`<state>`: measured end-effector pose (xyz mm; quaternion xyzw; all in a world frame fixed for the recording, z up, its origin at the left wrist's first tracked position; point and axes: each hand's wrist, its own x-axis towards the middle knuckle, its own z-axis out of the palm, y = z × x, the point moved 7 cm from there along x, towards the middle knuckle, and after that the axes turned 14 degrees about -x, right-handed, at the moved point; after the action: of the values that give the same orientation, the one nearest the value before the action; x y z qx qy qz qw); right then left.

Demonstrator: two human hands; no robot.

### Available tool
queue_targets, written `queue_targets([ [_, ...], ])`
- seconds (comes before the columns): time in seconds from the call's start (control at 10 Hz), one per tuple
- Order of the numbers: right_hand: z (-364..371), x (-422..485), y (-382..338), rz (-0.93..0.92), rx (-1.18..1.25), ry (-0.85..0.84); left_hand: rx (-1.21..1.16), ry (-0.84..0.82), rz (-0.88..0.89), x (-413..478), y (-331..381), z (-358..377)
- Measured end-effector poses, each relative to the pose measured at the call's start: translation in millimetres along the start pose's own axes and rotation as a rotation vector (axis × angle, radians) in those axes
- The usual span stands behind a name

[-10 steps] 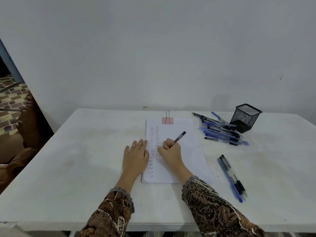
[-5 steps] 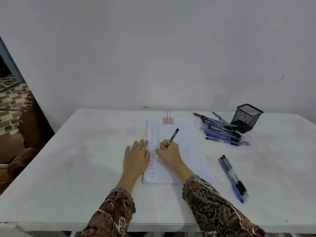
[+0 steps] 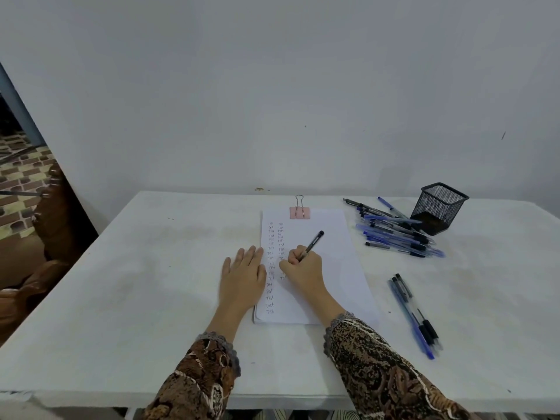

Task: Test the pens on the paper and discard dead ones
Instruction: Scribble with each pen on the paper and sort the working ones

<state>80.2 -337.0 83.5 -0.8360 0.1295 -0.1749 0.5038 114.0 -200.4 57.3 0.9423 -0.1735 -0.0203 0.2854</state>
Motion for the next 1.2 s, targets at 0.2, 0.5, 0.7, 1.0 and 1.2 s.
queue_targets([
  [0.2, -1, 1, 2, -0.001, -0.036, 0.002, -0.002, 0.005, 0.0, 0, 0, 1],
  [0.5, 1, 1, 1, -0.041, -0.034, -0.012, -0.002, -0.001, -0.008, 1, 1, 0],
  [0.7, -6, 2, 11, 0.142, 0.357, -0.043, 0.003, 0.006, -0.002, 0, 1, -1],
  [1.0, -22, -3, 41, 0.451, 1.185, -0.082, 0.006, 0.015, -0.001, 1, 1, 0],
  [1.2, -34, -5, 45, 0.472, 1.409, 0.029, -0.003, 0.016, 0.002, 0, 2, -1],
])
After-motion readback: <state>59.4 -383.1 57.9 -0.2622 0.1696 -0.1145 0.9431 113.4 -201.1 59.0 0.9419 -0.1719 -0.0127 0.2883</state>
